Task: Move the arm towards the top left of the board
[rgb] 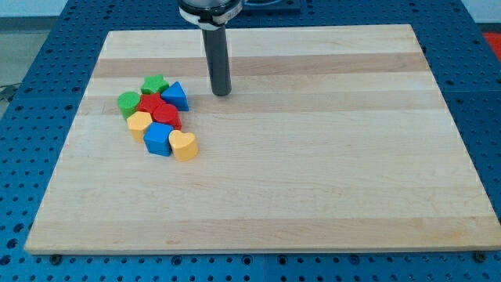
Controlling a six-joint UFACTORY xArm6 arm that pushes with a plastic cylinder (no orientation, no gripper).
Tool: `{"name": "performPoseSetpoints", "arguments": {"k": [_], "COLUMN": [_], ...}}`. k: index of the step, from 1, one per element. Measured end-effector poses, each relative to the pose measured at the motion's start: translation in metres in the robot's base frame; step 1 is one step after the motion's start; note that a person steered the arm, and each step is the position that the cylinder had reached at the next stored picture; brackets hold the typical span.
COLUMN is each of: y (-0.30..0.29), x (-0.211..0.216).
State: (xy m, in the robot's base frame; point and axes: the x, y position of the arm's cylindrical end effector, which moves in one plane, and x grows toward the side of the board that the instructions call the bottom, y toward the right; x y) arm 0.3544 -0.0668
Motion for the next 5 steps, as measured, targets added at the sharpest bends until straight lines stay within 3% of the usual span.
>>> {"name": "performPoseSetpoints", "arguments": {"k": [5], "y": [0.0026], "x": [-0.0056]}}
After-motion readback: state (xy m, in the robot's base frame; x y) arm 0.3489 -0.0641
